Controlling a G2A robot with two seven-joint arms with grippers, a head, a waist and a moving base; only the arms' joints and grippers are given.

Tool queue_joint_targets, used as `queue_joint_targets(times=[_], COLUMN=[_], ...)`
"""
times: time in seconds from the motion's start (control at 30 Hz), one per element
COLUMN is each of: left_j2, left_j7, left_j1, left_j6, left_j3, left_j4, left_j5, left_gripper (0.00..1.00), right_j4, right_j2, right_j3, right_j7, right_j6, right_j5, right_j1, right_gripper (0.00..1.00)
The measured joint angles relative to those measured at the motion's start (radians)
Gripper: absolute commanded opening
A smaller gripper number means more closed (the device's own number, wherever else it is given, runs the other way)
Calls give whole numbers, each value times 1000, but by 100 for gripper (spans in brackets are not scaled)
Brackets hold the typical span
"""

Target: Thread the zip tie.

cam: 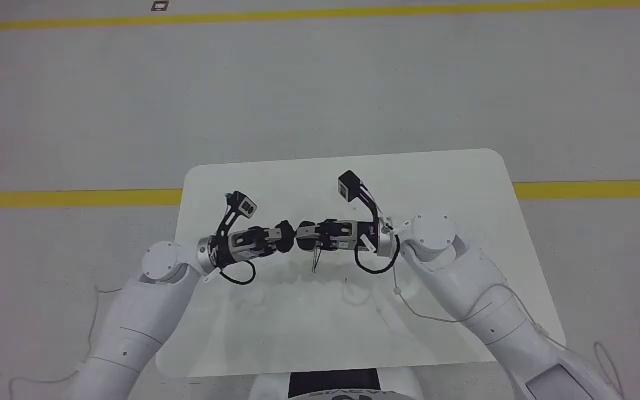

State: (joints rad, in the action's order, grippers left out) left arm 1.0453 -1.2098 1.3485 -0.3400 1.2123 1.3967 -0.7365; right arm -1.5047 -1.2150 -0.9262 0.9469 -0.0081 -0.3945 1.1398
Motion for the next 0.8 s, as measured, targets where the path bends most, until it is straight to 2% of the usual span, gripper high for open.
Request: queue_joint_targets(times=[0.2, 0.23, 0.27, 0.3, 0.63, 0.8], left_j2=[-1, -1, -1, -1, -4, -6], left_j7=[1, 1, 1, 1, -5, -5], left_j1=[-3, -3, -3, -3, 2, 5], left_j6=[0, 0, 0, 0, 0, 0], left_j3=[-4, -5, -5, -5, 12, 22], left_j4=[-2, -2, -2, -2, -4, -6], left_j5=[0, 0, -1, -1, -10, -5], left_gripper=[0, 0, 0, 0, 0, 0], right_j4=[3, 3, 4, 5, 0, -8], right_j2=[-1, -1, -1, -1, 4, 8], right_j3=[2, 2, 1, 1, -27, -52], right_j7=[-2, -2, -3, -3, -23, -65], right_j6=[-3, -4, -4, -4, -20, -41], right_j5=[-1, -1, -2, -3, -12, -4], right_j1=[-1, 0, 0, 1, 14, 32], right_gripper=[0, 28, 90, 100, 100, 100])
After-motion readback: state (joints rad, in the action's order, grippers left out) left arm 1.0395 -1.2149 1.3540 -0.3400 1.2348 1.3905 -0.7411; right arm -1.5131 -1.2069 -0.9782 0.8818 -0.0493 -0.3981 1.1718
